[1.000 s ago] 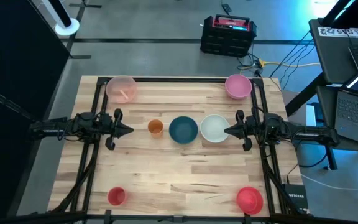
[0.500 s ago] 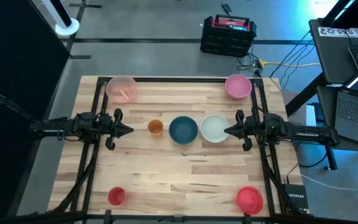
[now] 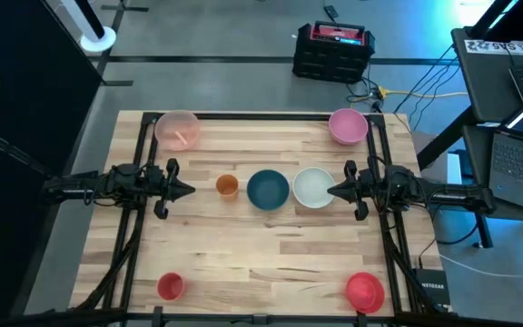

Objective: Nest bowls inside each other

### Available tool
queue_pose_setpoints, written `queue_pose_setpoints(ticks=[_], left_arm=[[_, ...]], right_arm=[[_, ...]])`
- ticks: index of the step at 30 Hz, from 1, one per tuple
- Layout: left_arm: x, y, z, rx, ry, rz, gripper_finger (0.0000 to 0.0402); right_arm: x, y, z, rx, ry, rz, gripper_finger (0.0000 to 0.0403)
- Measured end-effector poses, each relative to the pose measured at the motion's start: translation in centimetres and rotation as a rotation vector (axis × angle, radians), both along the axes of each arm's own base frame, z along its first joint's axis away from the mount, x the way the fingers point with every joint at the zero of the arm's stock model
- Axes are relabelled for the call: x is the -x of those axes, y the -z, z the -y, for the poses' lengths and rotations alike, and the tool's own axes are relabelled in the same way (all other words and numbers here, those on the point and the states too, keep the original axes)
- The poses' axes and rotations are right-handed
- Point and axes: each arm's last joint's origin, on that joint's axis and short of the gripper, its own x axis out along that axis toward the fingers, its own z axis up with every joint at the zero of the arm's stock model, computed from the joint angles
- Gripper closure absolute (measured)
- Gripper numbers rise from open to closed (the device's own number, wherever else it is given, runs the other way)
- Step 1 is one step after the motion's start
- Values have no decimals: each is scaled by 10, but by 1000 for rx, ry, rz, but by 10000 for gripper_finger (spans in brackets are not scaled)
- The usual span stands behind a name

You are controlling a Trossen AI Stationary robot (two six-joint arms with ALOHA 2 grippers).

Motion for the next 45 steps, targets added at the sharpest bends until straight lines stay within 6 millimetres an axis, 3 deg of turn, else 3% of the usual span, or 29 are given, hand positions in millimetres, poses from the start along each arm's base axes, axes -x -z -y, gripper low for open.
queue_pose_setpoints(ticks=[10, 28, 33, 38, 45], left_arm=[[0, 0, 0, -46, -2, 2, 402], [0, 0, -4, 125, -50, -4, 396], [1, -3, -6, 142, -73, -17, 364], [-1, -21, -9, 172, -103, -44, 306], [-22, -80, -16, 123, -145, -123, 259]], right_arm=[[0, 0, 0, 0, 0, 0, 402], [0, 0, 0, 0, 0, 0, 402], [0, 0, 0, 0, 0, 0, 402], [0, 0, 0, 0, 0, 0, 402], [0, 0, 0, 0, 0, 0, 402]])
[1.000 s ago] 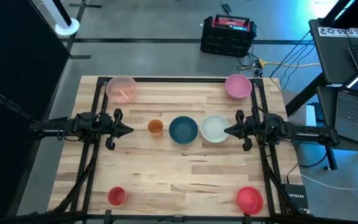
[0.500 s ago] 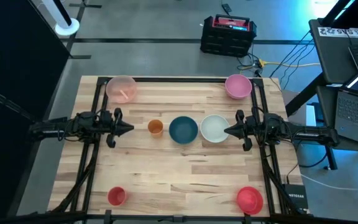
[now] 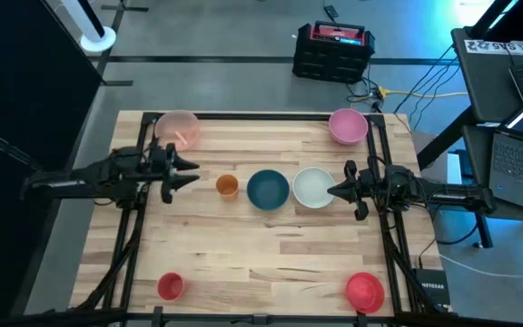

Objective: Nest bowls inside each other
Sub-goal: Stack the blue bowl on top of the white bowl

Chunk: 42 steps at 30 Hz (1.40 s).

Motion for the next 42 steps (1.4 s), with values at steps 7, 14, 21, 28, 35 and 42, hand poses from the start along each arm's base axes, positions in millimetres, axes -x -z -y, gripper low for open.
queue_pose_setpoints(ticks=[7, 14, 21, 28, 35, 42], left_arm=[[-46, -50, -13, -27, -29, -112, 230], [-110, -81, -34, -48, -52, -222, 202], [-152, -91, -44, -3, -50, -347, 202], [-186, -75, -55, 12, -46, -527, 202], [-217, -46, -68, -10, -22, -692, 202], [-243, -12, -80, -25, 13, -855, 201]], right_arm=[[0, 0, 0, 0, 0, 0, 402], [0, 0, 0, 0, 0, 0, 402], [0, 0, 0, 0, 0, 0, 402], [0, 0, 0, -5, 3, -1, 402], [0, 0, 0, -14, 8, -2, 402], [0, 0, 0, -24, 13, -4, 402]])
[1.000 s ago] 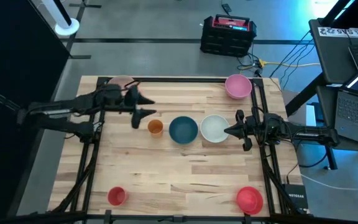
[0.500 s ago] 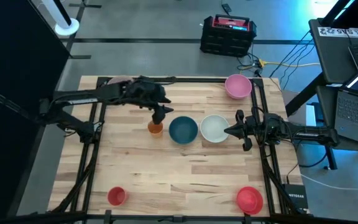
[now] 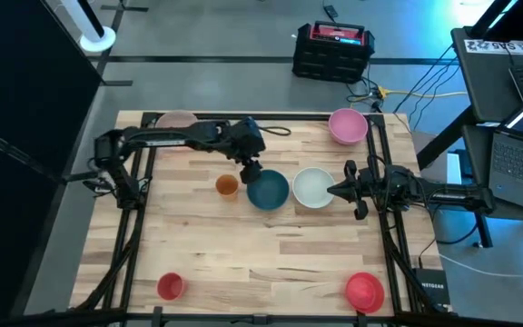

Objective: Nest bowls inside each other
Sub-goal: Stack the blue bowl on top of the white bowl

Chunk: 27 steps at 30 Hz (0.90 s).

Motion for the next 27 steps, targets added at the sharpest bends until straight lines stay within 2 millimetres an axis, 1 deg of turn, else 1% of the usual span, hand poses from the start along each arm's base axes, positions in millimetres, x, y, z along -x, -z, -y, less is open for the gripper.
queue_pose_setpoints(ticks=[2, 5, 13, 27], left_arm=[[-7, 11, -4, 2, 11, -47, 201], [-15, 25, -3, 5, 33, -96, 201], [-25, 52, -5, 16, 46, -155, 201], [-39, 67, 0, 32, 103, -159, 346]], right_arm=[[0, 0, 0, -3, 2, -1, 402], [0, 0, 0, -2, 15, -3, 402], [0, 1, 1, -1, 22, -5, 402], [0, 1, 1, -1, 37, -7, 402]])
